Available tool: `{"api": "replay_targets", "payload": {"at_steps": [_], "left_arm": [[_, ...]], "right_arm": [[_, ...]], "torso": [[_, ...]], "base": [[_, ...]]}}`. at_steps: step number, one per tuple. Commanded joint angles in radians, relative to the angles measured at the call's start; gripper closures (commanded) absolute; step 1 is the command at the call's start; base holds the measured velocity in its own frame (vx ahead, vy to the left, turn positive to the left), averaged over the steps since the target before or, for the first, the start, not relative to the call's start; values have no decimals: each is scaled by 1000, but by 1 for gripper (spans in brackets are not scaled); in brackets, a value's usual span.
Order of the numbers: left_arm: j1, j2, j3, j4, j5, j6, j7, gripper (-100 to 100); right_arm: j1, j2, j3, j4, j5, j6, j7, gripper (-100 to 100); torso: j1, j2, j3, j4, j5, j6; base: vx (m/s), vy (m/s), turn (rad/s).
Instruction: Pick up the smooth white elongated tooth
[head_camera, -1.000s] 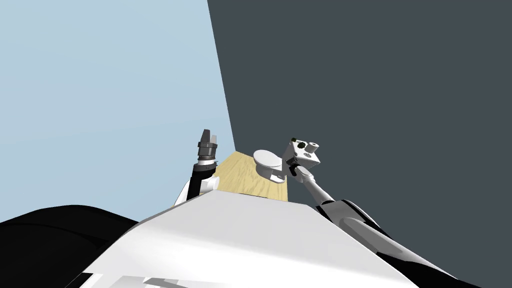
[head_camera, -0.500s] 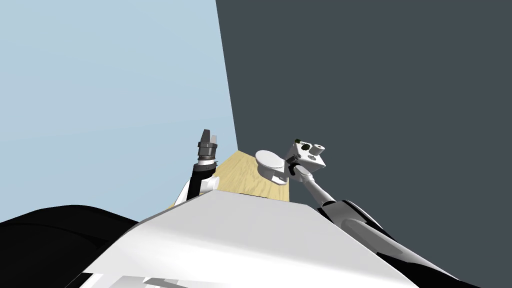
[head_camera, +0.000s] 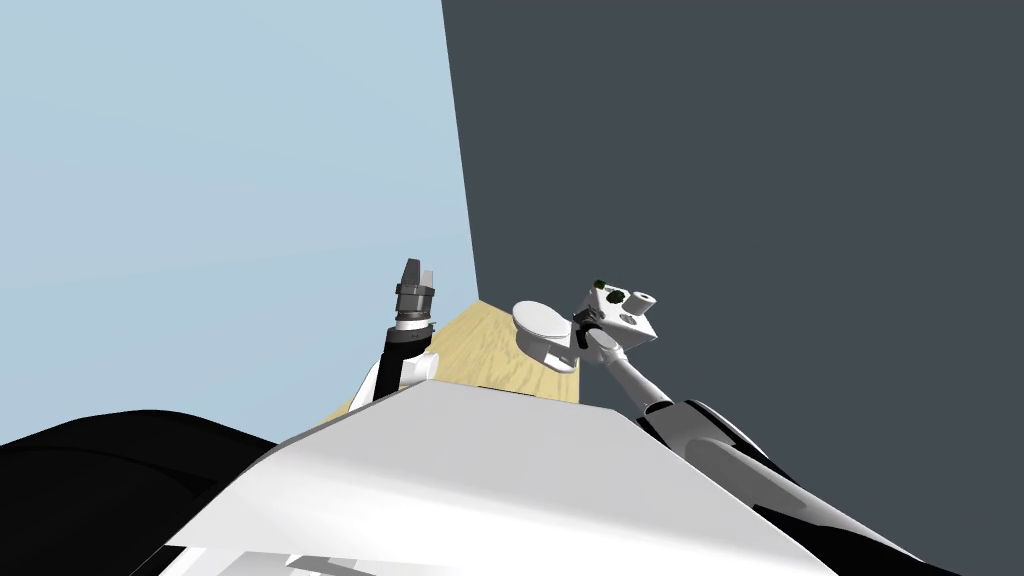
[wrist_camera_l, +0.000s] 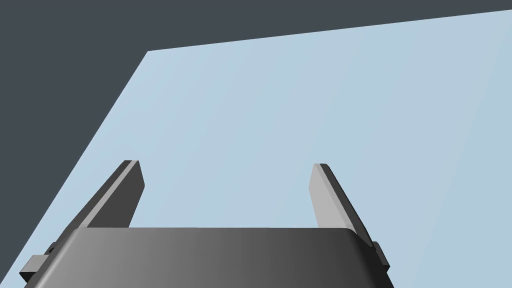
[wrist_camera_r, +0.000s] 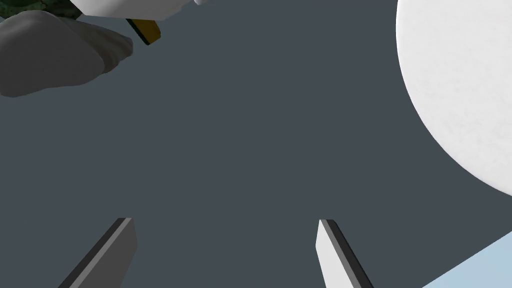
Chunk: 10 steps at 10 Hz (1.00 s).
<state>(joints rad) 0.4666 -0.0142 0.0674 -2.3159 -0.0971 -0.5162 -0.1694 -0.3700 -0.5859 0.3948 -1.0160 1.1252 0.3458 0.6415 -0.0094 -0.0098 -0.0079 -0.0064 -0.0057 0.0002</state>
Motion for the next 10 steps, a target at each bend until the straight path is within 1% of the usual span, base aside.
{"api": "replay_targets", "payload": {"at_steps": [1, 4, 5, 6, 8, 9, 10], "left_arm": [[0, 0, 0, 0, 0, 0, 0, 0], [0, 0, 0, 0, 0, 0, 0, 0], [0, 0, 0, 0, 0, 0, 0, 0], [0, 0, 0, 0, 0, 0, 0, 0], [0, 0, 0, 0, 0, 0, 0, 0], [0, 0, 0, 0, 0, 0, 0, 0], [0, 0, 0, 0, 0, 0, 0, 0]], "right_arm": [[0, -8, 13, -21, 10, 34, -13, -100], [1, -21, 36, -56, 16, 85, -32, -100], [2, -30, 50, -74, 15, 113, -42, -100], [3, -34, 56, -81, 13, 126, -47, -100], [12, -50, 79, -102, 5, 168, -61, -100], [17, -54, 89, -108, 1, 183, -65, -100], [13, -51, 82, -103, 4, 171, -62, -100]], "torso": [[0, 0, 0, 0, 0, 0], [0, 1, 0, 0, 0, 0], [0, 1, 1, 0, 0, 0], [-2, 2, 1, 0, 0, 0], [-3, 3, 2, 1, -1, 1], [-5, 4, 2, 1, -1, 1], [-6, 4, 3, 1, -1, 1]], "base": [[-12, -64, 56], [-19, -59, 32], [-40, -88, 6], [-60, -101, -3], [-55, -115, -49], [-73, -143, -39], [-33, -61, 0]]}}
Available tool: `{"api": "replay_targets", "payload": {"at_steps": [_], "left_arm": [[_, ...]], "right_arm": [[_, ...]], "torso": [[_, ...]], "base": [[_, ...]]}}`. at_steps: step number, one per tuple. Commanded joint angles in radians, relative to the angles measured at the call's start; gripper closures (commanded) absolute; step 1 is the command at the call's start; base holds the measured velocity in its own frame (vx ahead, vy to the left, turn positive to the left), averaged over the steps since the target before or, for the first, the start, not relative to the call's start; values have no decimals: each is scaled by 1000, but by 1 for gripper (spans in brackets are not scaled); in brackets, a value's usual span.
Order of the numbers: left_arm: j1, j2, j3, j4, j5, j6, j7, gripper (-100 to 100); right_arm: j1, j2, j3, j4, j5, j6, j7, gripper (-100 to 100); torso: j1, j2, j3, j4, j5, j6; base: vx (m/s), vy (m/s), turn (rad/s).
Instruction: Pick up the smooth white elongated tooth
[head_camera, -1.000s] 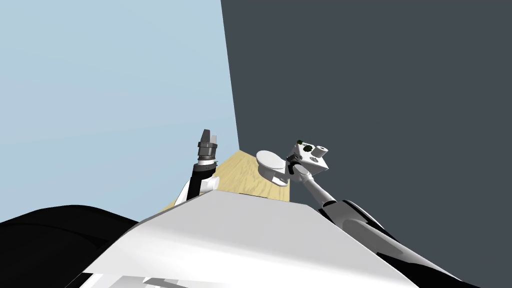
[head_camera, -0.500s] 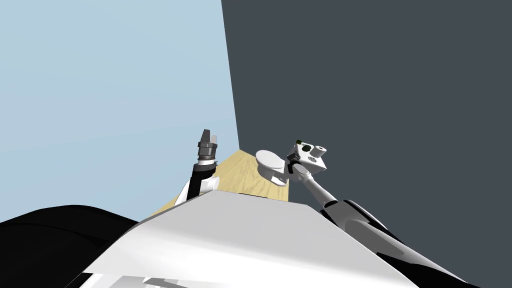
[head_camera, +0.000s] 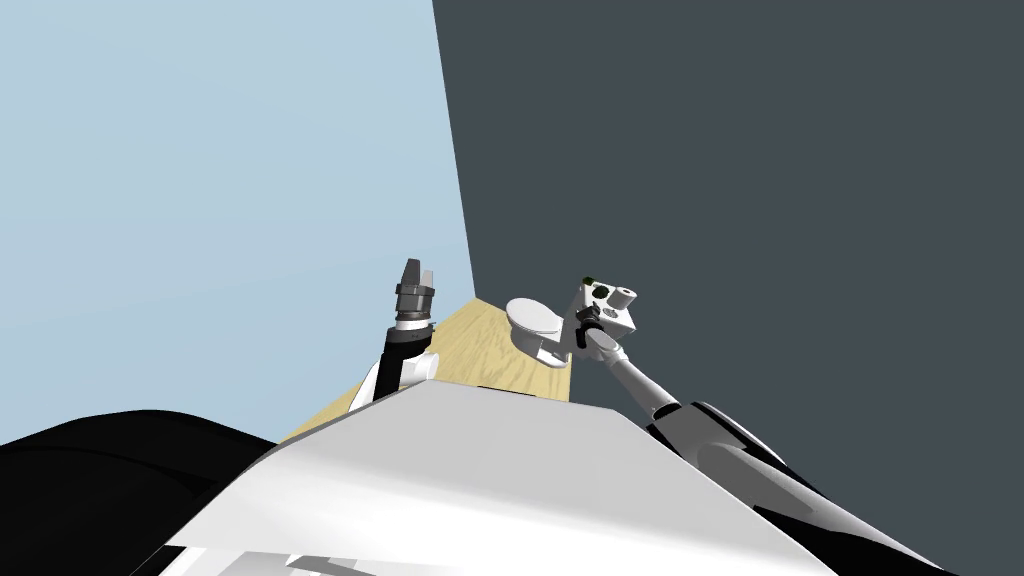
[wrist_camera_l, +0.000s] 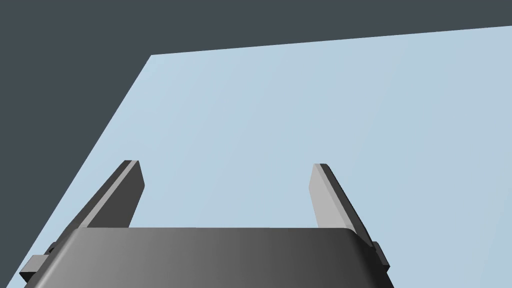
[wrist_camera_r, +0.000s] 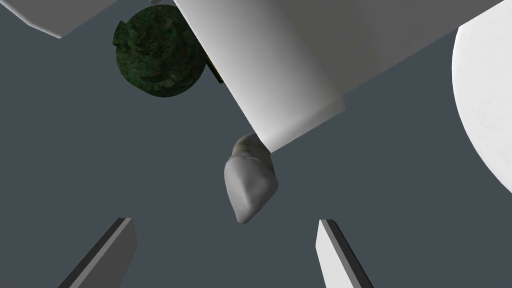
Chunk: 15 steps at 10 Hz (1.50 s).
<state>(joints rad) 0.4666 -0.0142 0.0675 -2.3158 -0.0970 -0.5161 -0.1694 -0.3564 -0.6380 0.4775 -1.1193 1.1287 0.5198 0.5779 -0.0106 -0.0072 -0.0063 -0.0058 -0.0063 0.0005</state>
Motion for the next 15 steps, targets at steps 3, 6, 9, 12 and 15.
{"api": "replay_targets", "payload": {"at_steps": [3, 6, 9, 12, 15], "left_arm": [[0, 0, 0, 0, 0, 0, 0, 0], [0, 0, 0, 0, 0, 0, 0, 0], [0, 0, 0, 0, 0, 0, 0, 0], [0, 0, 0, 0, 0, 0, 0, 0], [0, 0, 0, 0, 0, 0, 0, 0]], "right_arm": [[33, -2, -59, -9, 6, -16, 11, -100], [100, -6, -151, -27, 19, -48, 32, -100], [133, -8, -235, -36, 25, -64, 42, -100], [199, -11, -325, -55, 38, -96, 64, -100], [232, -13, -412, -64, 45, -112, 74, -100]], "torso": [[5, -2, -1, -1, 1, -1], [6, -2, -1, 0, 2, 0], [6, -2, -1, 0, 2, -1], [6, -2, -1, 0, 2, 0], [6, -1, -1, 0, 2, -1]], "base": [[-13, 1, 121], [-22, 14, 184], [-17, 12, 162], [-16, 13, 187], [-17, 14, 152]]}}
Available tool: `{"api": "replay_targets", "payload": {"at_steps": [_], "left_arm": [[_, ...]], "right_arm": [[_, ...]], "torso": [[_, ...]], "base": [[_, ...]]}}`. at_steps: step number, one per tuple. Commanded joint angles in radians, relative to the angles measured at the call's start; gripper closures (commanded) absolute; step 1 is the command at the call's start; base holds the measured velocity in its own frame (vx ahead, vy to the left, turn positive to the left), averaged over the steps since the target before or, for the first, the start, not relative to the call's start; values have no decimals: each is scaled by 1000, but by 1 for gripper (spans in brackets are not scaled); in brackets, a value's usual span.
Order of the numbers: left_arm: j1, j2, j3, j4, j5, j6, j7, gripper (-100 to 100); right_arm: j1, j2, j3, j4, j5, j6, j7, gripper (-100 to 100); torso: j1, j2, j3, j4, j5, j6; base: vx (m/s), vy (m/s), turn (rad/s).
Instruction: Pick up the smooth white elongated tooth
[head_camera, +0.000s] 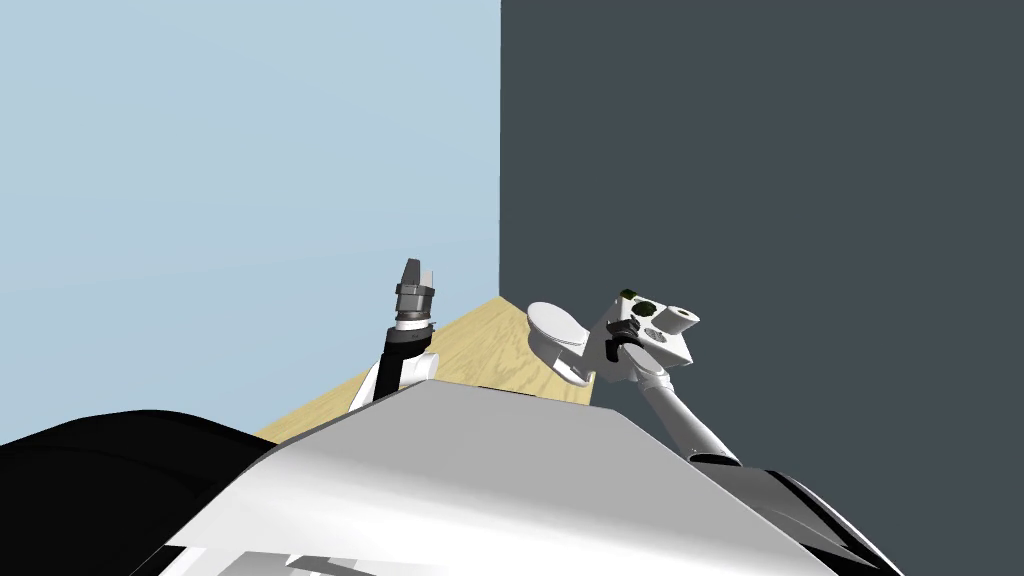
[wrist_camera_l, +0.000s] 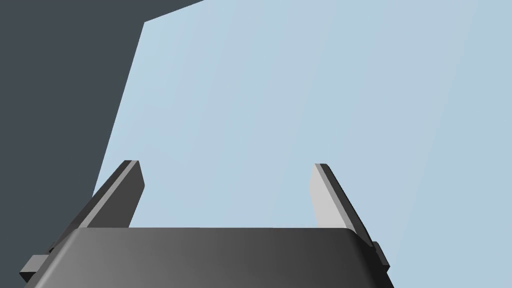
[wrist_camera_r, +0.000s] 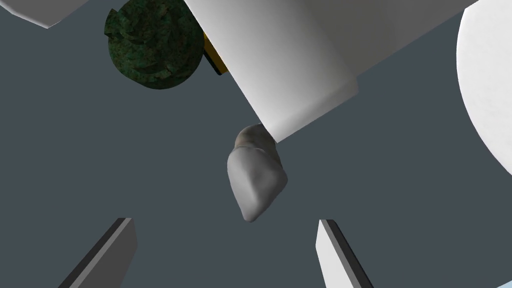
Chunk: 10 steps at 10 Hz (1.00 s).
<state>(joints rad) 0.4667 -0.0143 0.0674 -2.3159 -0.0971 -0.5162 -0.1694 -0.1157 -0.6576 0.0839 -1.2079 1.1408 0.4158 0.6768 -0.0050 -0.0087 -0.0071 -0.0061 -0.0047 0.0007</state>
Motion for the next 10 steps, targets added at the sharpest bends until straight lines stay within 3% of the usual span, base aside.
{"api": "replay_targets", "payload": {"at_steps": [1, 2, 3, 4, 7, 8, 9, 10], "left_arm": [[0, 0, 0, 0, 0, 0, 0, 0], [0, 0, 0, 0, 0, 0, 0, 0], [0, 0, 0, 0, 0, 0, 0, 0], [0, 0, 0, 0, 0, 0, 0, 0], [0, 0, 0, 0, 0, 0, 0, 0], [0, 0, 0, 0, 0, 0, 0, 0], [0, 0, 0, 0, 0, 0, 0, 0], [0, 0, 0, 0, 0, 0, 0, 0]], "right_arm": [[-8, 6, -18, 25, 32, -8, -25, -100], [25, 4, -63, 16, 39, -24, -14, -100], [25, 4, -77, 16, 39, -24, -14, -100], [58, 2, -114, 7, 45, -40, -4, -100], [91, 1, -195, -3, 51, -56, 7, -100], [92, -4, -178, -9, 37, -54, 10, -100], [92, -5, -181, -10, 33, -54, 17, 100], [92, -5, -180, -10, 33, -54, 17, 100]], "torso": [[0, 0, 0, 0, 0, 0], [0, -1, 0, 0, 0, 0], [0, -1, -1, 0, 0, -1], [0, -1, 0, 0, 0, 0], [1, 0, 0, 0, 0, -1], [0, 0, 0, 0, 0, 0], [0, -1, 0, 0, 0, 0], [-1, -1, -1, 0, 0, 0]], "base": [[-8, 5, -11], [-11, 17, 269], [-11, 10, 123], [-17, 20, 194], [-17, 18, 155], [-5, 2, 4], [0, 0, 0], [0, 0, 0]]}}
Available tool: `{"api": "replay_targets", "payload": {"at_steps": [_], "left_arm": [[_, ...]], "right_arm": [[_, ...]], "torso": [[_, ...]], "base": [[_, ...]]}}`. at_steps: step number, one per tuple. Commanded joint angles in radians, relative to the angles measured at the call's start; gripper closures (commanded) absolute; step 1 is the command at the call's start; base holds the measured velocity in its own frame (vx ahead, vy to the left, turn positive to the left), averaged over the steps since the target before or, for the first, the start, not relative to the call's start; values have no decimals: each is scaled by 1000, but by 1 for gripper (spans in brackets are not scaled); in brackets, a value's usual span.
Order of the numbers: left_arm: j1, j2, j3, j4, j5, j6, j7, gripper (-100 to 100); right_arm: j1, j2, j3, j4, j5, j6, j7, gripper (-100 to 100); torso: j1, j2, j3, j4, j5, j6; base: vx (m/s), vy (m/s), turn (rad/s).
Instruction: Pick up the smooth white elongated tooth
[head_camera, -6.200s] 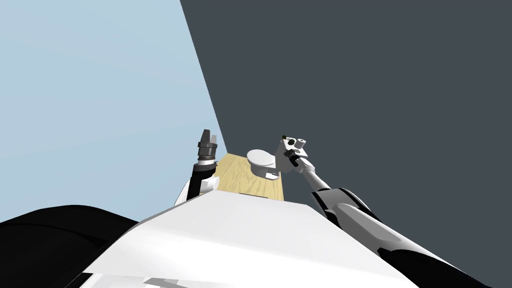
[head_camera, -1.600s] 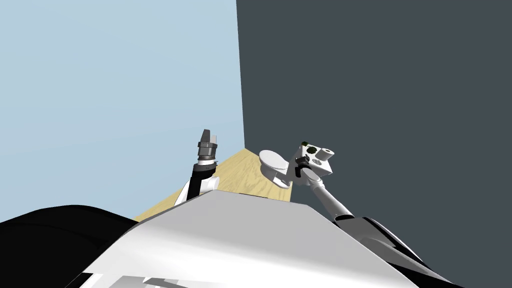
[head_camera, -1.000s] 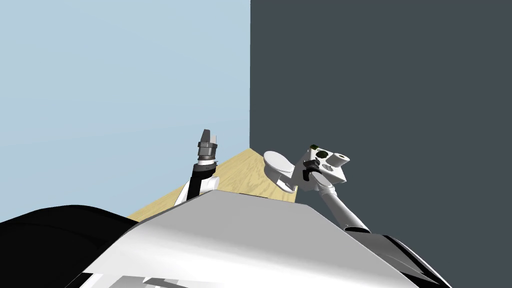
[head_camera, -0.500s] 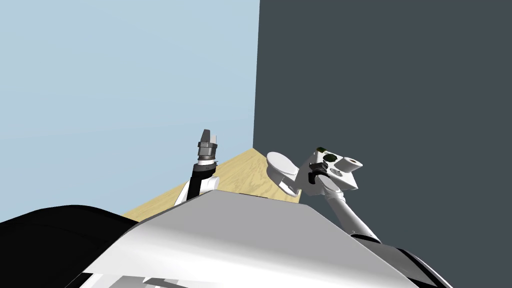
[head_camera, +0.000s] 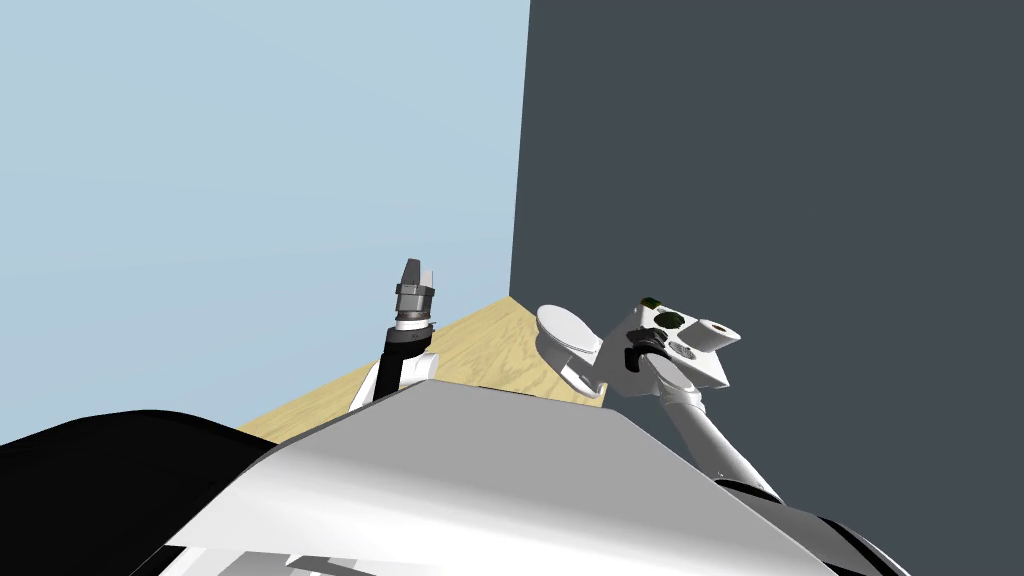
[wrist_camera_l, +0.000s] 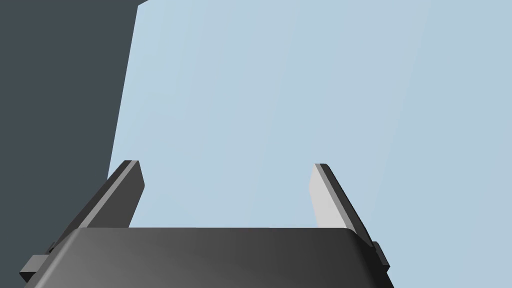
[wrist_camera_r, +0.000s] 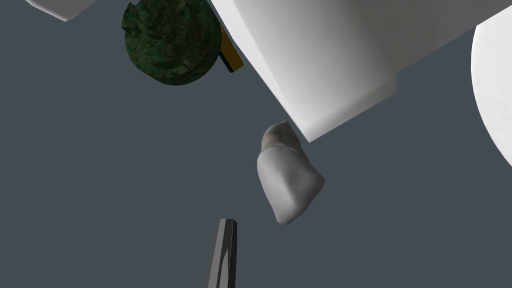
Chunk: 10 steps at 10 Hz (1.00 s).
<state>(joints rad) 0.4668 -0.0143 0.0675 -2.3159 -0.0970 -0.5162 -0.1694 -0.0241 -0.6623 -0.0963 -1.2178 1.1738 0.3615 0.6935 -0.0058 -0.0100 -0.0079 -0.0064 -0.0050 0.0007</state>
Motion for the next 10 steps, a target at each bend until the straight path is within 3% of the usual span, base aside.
{"api": "replay_targets", "payload": {"at_steps": [1, 3, 4, 5, 8, 10], "left_arm": [[0, 0, 0, 0, 0, 0, 0, 0], [0, 0, 0, 0, 0, 0, 0, 0], [0, 0, 0, 0, 0, 0, 0, 0], [0, 0, 0, 0, 0, 0, 0, 0], [0, 0, 0, 0, 0, 0, 0, 0], [0, 0, 0, 0, 0, 0, 0, 0]], "right_arm": [[0, 0, 0, 0, 0, 0, 0, 100], [0, 0, 0, 0, 0, 0, 0, 100], [0, 0, 0, 0, 0, 0, 0, 0], [-28, 7, 18, 2, -22, -22, 27, -100], [-83, 22, 52, 10, -73, -80, 95, -100], [-115, 32, 69, 16, -106, -122, 142, -100]], "torso": [[0, 0, 0, 0, 0, 0], [0, 0, 0, 0, 0, 0], [0, 0, 0, 0, 0, 0], [0, 0, 0, 0, 0, 0], [12, -3, -2, -1, 3, 0], [9, -3, -2, -1, 2, 0]], "base": [[0, 0, 0], [0, 0, 0], [0, 0, 0], [22, 62, -87], [33, 166, -111], [41, 106, -104]]}}
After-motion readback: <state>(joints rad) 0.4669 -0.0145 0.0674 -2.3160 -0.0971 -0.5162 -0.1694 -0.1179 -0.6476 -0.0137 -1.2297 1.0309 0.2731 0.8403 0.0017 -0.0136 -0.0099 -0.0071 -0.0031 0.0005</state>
